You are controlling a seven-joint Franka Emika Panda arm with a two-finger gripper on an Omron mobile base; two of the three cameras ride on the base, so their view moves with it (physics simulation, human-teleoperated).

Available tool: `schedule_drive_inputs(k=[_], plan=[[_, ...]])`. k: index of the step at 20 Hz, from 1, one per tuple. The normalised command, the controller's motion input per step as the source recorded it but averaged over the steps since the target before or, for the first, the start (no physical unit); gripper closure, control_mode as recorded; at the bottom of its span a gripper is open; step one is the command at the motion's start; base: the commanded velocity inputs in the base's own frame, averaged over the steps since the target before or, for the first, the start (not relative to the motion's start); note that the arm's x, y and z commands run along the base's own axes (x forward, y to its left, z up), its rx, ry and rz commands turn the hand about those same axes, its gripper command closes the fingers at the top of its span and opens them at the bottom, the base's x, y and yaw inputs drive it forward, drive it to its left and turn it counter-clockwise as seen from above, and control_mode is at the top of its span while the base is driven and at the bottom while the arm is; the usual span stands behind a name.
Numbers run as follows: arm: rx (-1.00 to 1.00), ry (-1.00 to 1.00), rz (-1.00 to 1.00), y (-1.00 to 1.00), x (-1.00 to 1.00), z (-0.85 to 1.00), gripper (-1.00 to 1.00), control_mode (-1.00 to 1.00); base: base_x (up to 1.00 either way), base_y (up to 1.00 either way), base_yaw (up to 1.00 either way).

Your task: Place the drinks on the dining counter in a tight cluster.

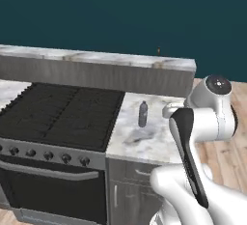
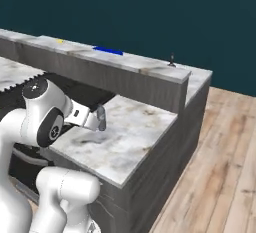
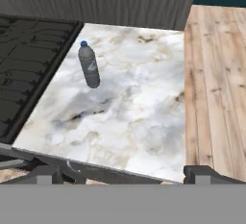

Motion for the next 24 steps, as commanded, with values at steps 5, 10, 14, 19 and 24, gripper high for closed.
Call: schedule_drive_inputs(k=[5,10,14,19,24], plan=[[0.0,0.0,0.0,0.0,0.0,0.0,-1.0,1.0,0.71,0.47,-0.53],[0.0,0.0,0.0,0.0,0.0,0.0,-1.0,1.0,0.8,0.49,-0.48],[0.0,0.0,0.0,0.0,0.0,0.0,-1.0,1.0,0.13,0.08,-0.08],[0.0,0.0,0.0,0.0,0.0,0.0,-1.0,1.0,0.0,0.0,0.0],[0.0,0.0,0.0,0.0,0.0,0.0,-1.0,1.0,0.0,0.0,0.0]])
